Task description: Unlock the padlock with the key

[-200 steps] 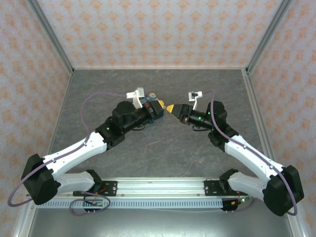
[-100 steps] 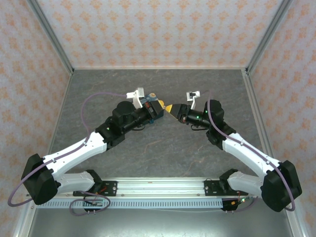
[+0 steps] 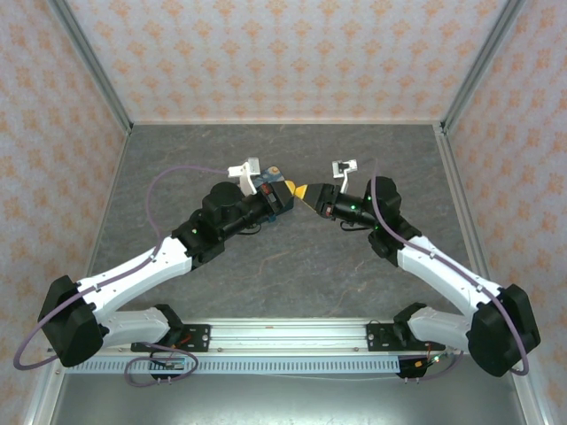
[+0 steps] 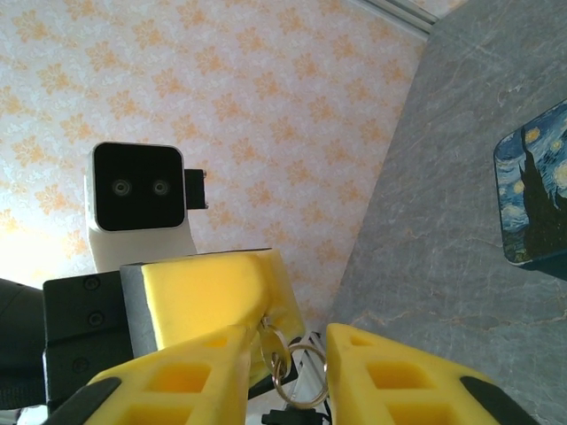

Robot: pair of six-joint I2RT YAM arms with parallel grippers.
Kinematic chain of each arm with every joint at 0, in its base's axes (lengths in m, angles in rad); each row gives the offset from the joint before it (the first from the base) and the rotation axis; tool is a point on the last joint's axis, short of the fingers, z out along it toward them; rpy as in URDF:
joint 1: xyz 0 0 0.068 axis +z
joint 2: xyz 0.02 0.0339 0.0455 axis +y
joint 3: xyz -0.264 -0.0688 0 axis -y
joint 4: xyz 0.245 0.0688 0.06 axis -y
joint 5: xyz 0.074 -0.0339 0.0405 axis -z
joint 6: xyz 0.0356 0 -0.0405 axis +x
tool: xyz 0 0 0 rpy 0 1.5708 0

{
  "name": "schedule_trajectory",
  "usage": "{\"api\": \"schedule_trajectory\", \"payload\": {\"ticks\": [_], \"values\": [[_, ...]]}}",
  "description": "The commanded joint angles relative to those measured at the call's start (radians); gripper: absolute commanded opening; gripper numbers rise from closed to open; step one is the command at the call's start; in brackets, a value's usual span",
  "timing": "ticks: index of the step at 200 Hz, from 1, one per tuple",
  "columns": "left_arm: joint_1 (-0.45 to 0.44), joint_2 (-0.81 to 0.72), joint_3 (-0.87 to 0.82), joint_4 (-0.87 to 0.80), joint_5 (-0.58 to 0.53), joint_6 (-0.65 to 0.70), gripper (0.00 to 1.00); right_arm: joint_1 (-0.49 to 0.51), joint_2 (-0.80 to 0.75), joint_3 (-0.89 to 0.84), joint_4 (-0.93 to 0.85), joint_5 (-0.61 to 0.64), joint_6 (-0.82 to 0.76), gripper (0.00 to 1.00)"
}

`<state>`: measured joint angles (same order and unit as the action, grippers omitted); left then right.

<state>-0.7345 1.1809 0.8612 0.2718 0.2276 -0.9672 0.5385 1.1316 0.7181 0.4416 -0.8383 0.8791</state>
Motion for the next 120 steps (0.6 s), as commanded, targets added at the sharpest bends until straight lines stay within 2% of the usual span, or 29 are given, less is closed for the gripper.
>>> {"api": "schedule_trajectory", "payload": {"ticks": [1,66,102,120], "values": [[-0.008,0.006,0.022,-0.005,-0.010,0.016,0.00,0.009,0.006,0.034,0.053,-0.015,0.006,0.27],[-0.007,0.014,0.023,0.001,-0.005,0.015,0.00,0.013,0.023,0.046,0.072,-0.010,0.024,0.15],[-0.009,0.016,0.021,0.001,-0.006,0.012,0.00,0.012,0.022,0.044,0.070,-0.011,0.026,0.00],[-0.009,0.011,0.021,-0.008,-0.015,0.015,0.00,0.013,0.014,0.034,0.057,-0.003,0.022,0.00]]}}
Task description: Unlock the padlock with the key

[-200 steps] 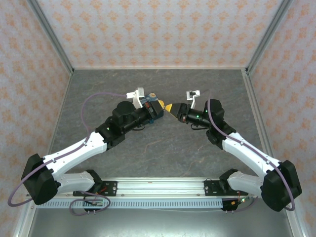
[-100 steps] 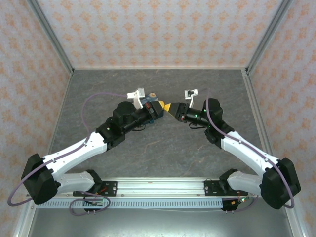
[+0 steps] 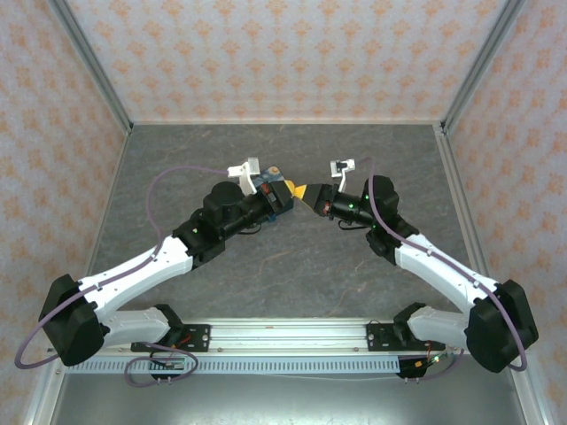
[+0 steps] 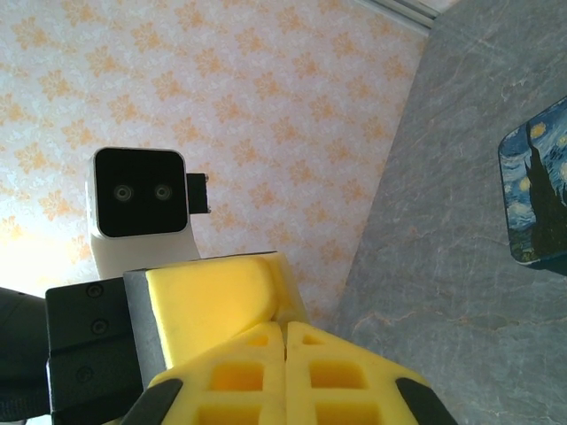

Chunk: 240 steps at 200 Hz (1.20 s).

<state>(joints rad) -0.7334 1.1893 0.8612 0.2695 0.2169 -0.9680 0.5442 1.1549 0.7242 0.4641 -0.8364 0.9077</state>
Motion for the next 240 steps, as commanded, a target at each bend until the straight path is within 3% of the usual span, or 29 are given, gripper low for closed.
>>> {"api": "schedule_trajectory", "payload": {"ticks": [1,19,48,76,90,117,172,240], "values": [[-0.010,0.003,0.022,-0.007,-0.006,0.017,0.00,0.007,-0.011,0.027,0.033,-0.004,-0.008,0.00],[-0.010,-0.003,0.030,-0.031,-0.017,0.030,0.01,0.007,-0.034,0.016,-0.008,0.015,-0.027,0.00],[-0.009,-0.027,0.065,-0.147,-0.078,0.089,0.43,0.007,-0.084,0.018,-0.164,0.060,-0.108,0.00],[-0.001,-0.044,0.133,-0.381,-0.195,0.168,0.70,0.005,-0.125,0.041,-0.409,0.147,-0.244,0.00],[0.012,-0.028,0.179,-0.507,-0.239,0.209,0.77,0.005,-0.142,0.057,-0.544,0.220,-0.322,0.00],[0.034,0.048,0.264,-0.666,-0.290,0.310,0.83,0.005,-0.154,0.084,-0.756,0.365,-0.433,0.00],[0.056,0.351,0.487,-0.788,-0.315,0.428,0.85,0.005,-0.152,0.099,-0.945,0.565,-0.502,0.00],[0.075,0.694,0.761,-0.862,-0.310,0.493,0.86,0.005,-0.230,0.050,-0.995,0.597,-0.494,0.00]]}}
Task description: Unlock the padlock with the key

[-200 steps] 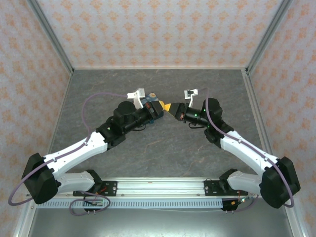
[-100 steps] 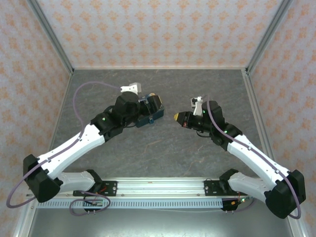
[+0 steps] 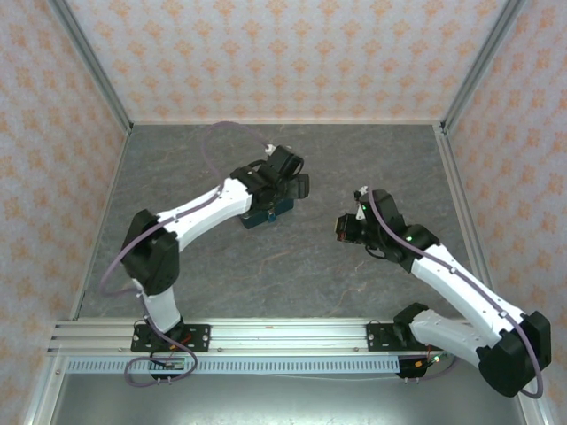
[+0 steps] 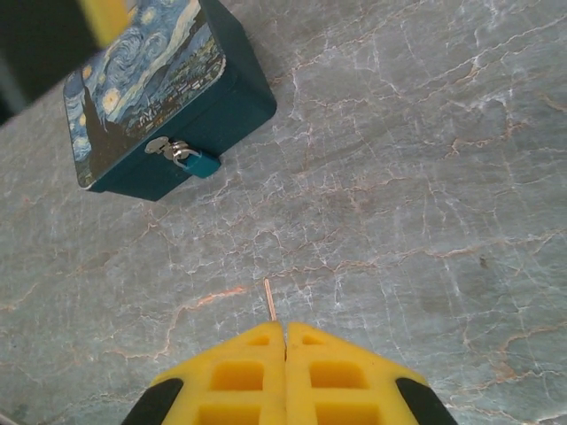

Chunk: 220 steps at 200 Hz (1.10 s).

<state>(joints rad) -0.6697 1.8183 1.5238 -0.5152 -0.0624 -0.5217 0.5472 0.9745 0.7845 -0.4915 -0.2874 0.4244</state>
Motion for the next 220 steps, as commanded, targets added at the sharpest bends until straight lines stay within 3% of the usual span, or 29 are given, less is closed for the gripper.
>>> {"api": "schedule_trajectory", "payload": {"ticks": [1,101,179,220], "values": [[0.012,0.068,0.102,-0.079,-0.030,0.047,0.86,0.003,-0.050,-0.011,-0.040,0.048,-0.011,0.00],[0.018,0.308,0.270,-0.139,0.040,0.026,0.89,0.003,-0.093,-0.034,-0.076,0.060,-0.006,0.00],[-0.028,0.281,0.189,-0.147,0.119,0.162,0.84,0.003,-0.092,-0.030,-0.108,0.093,-0.025,0.00],[-0.056,0.182,0.068,-0.120,0.153,0.200,0.83,0.001,-0.082,-0.031,-0.114,0.105,-0.033,0.00]]}}
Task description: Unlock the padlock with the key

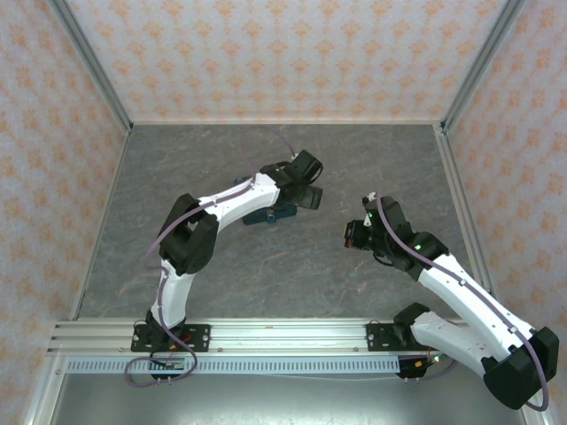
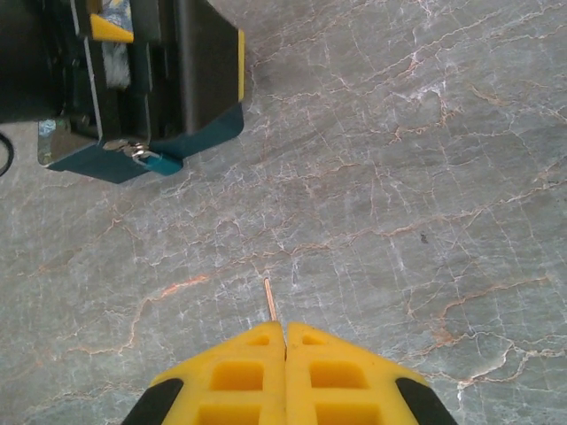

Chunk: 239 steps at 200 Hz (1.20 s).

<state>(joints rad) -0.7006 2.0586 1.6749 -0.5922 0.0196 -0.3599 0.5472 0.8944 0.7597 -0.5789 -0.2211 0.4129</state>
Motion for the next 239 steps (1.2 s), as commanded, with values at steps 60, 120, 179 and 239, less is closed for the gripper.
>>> {"api": "schedule_trajectory", "payload": {"ticks": [60,120,179,239], "values": [[-0.037,-0.218,-0.207,-0.001,0.097,0.030,0.82,-0.002,0.019,-0.008,-0.017,0.031,-0.024,0.00],[-0.032,-0.381,-0.257,0.066,0.029,0.026,0.85,-0.004,0.022,-0.029,0.064,-0.049,-0.026,0.00],[0.042,-0.717,-0.629,0.247,-0.025,-0.051,0.88,-0.002,0.060,-0.079,0.261,-0.206,0.030,0.00],[0.107,-0.812,-0.957,0.449,0.059,-0.108,0.80,0.002,0.126,-0.111,0.416,-0.255,0.068,0.00]]}}
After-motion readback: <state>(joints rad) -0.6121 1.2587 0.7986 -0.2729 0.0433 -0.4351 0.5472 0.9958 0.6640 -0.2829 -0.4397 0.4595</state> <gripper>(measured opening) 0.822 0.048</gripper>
